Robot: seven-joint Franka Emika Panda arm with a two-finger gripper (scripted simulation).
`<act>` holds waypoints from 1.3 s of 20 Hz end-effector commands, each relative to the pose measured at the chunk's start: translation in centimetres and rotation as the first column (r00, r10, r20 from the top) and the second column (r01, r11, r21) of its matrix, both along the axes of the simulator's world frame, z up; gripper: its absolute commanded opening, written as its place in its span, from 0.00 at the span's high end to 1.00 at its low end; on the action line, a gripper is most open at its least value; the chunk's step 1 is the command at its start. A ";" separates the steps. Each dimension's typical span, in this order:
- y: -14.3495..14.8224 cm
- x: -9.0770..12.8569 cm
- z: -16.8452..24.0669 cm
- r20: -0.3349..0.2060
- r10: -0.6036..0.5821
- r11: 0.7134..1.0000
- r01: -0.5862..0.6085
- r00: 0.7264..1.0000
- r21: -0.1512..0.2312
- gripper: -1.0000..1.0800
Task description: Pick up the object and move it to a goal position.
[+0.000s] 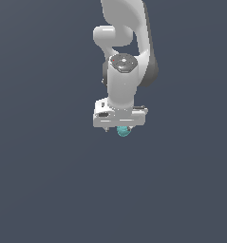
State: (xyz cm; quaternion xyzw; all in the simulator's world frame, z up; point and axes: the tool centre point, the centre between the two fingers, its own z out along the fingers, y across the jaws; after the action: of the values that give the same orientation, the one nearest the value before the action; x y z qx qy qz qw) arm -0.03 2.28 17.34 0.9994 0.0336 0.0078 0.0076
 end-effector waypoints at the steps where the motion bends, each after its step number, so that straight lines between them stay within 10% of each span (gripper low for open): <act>1: 0.0 0.0 0.0 0.000 0.000 1.000 0.000 1.000 0.000 0.04; 11: -3.7 0.4 0.4 -0.003 -0.036 0.999 0.036 0.999 -0.023 0.04; 26: -0.7 -2.8 -3.2 -0.011 0.104 0.995 -0.104 0.995 -0.010 0.04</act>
State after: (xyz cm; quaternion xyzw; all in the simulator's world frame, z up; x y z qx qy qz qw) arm -2.16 1.00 14.82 0.9973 0.0723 0.0036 0.0134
